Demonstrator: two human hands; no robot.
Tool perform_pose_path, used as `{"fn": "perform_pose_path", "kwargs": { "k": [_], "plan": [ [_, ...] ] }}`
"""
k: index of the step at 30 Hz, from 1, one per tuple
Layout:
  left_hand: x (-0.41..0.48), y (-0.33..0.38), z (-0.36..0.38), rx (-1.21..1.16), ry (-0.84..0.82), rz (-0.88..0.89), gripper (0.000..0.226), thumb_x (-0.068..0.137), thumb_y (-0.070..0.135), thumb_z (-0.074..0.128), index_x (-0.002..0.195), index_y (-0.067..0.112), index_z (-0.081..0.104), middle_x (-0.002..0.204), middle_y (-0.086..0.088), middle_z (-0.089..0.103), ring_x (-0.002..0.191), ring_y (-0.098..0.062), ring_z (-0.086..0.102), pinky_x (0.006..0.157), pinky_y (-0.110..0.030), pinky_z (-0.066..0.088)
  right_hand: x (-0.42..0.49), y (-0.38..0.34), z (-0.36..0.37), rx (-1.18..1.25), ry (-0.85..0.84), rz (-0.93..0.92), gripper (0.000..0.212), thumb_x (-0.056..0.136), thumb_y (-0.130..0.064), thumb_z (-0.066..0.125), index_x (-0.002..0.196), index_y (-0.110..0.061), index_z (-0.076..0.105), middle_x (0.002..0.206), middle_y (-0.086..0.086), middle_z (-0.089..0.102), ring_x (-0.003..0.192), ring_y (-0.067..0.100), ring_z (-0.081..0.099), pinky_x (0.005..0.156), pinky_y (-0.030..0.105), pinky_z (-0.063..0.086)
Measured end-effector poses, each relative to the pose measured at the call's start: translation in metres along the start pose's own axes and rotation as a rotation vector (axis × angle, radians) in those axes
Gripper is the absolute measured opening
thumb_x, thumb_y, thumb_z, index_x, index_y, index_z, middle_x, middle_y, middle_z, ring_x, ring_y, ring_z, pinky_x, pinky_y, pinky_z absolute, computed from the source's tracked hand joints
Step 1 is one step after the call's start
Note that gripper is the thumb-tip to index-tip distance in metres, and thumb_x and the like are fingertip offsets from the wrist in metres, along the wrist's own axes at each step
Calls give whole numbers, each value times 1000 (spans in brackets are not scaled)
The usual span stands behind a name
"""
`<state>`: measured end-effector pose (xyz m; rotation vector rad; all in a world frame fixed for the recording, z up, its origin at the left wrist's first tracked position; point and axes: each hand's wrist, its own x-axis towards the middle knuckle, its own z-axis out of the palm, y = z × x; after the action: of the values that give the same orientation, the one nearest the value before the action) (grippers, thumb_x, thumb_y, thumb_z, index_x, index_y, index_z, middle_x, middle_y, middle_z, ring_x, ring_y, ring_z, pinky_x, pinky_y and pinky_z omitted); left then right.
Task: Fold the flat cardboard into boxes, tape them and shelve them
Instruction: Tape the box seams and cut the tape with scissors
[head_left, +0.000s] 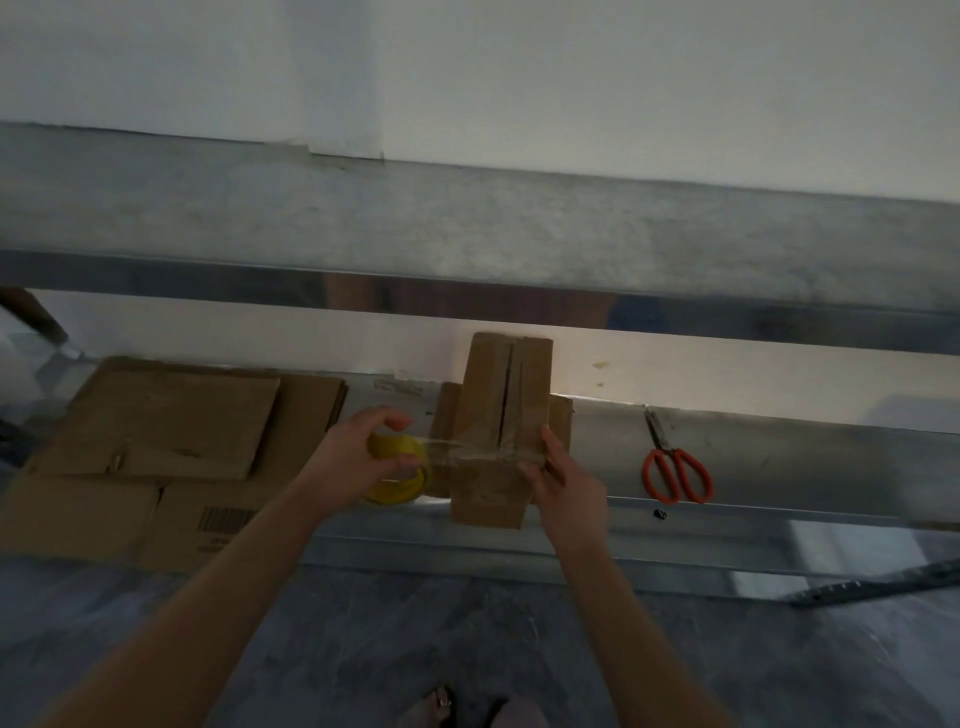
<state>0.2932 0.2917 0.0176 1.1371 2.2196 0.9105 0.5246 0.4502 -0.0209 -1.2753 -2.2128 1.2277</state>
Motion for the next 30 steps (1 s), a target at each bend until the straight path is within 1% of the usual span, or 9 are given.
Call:
{"fn": "perform_pose_path", "kwargs": {
  "k": [5, 10, 15, 18, 21, 24, 26, 29, 30],
  "plan": [
    [5, -4, 0, 19, -51, 3, 40, 72, 43, 81, 99, 54, 54, 107, 21, 59, 99, -6, 56, 80, -24, 47, 4, 4, -3, -5, -8, -29, 74, 81, -59, 54, 148, -33, 38, 127, -7, 65, 112, 12, 64, 103, 39, 49],
    [13, -12, -10, 35, -69, -38, 32, 69, 50, 81, 94, 50, 61, 100, 22, 63, 92, -3, 58, 73, -20, 47, 6, 5, 8, 42, 61, 1, 62, 86, -45, 67, 143, -37, 44, 121, -12, 67, 108, 7, 65, 100, 39, 51],
    [20, -14, -1, 195, -12, 51, 30, 70, 40, 82, 93, 34, 63, 92, 17, 63, 85, -6, 59, 69, -21, 43, 8, 6, 13, 53, 87, 7, 61, 85, -47, 66, 141, -41, 45, 118, -21, 64, 106, 0, 62, 100, 37, 51],
    [23, -14, 0, 220, -3, 64, 30, 70, 40, 81, 92, 33, 61, 90, 16, 63, 83, -7, 58, 71, -28, 47, 9, 6, 12, 37, 89, -14, 62, 85, -48, 66, 142, -39, 45, 119, -16, 67, 105, 3, 64, 99, 35, 52],
    [21, -14, 1, 191, -41, 64, 30, 70, 39, 81, 91, 34, 60, 91, 16, 63, 83, -5, 58, 72, -26, 46, 8, 7, 9, 8, 58, -32, 62, 86, -53, 61, 143, -39, 41, 124, -12, 66, 110, 8, 65, 98, 37, 53],
    [15, -12, 4, 153, -58, 70, 30, 71, 36, 81, 91, 36, 59, 92, 18, 61, 85, 0, 57, 71, -20, 42, 3, 9, 4, -92, 25, -79, 66, 84, -70, 45, 143, -43, 32, 133, -11, 59, 112, 10, 62, 95, 33, 54],
    [12, -10, 4, 165, -50, 73, 30, 72, 37, 81, 92, 37, 58, 93, 19, 61, 86, 0, 56, 70, -17, 41, -2, 13, 1, -203, 10, -154, 68, 85, -75, 39, 145, -46, 24, 143, -12, 49, 121, 8, 54, 97, 34, 49],
    [10, -7, 0, 198, -31, 96, 31, 73, 37, 81, 93, 36, 58, 94, 18, 60, 85, -3, 56, 72, -21, 42, -8, 30, -10, -301, 2, -231, 74, 87, -79, 35, 150, -47, 14, 159, -16, 23, 146, 8, 19, 111, 40, 30],
    [9, -6, -1, 203, -27, 93, 31, 73, 36, 81, 93, 36, 58, 94, 18, 60, 86, -3, 56, 72, -22, 42, -11, 39, -15, -333, 20, -231, 75, 87, -80, 32, 151, -47, 12, 161, -15, 16, 150, 9, 8, 113, 41, 23]
  ]
}}
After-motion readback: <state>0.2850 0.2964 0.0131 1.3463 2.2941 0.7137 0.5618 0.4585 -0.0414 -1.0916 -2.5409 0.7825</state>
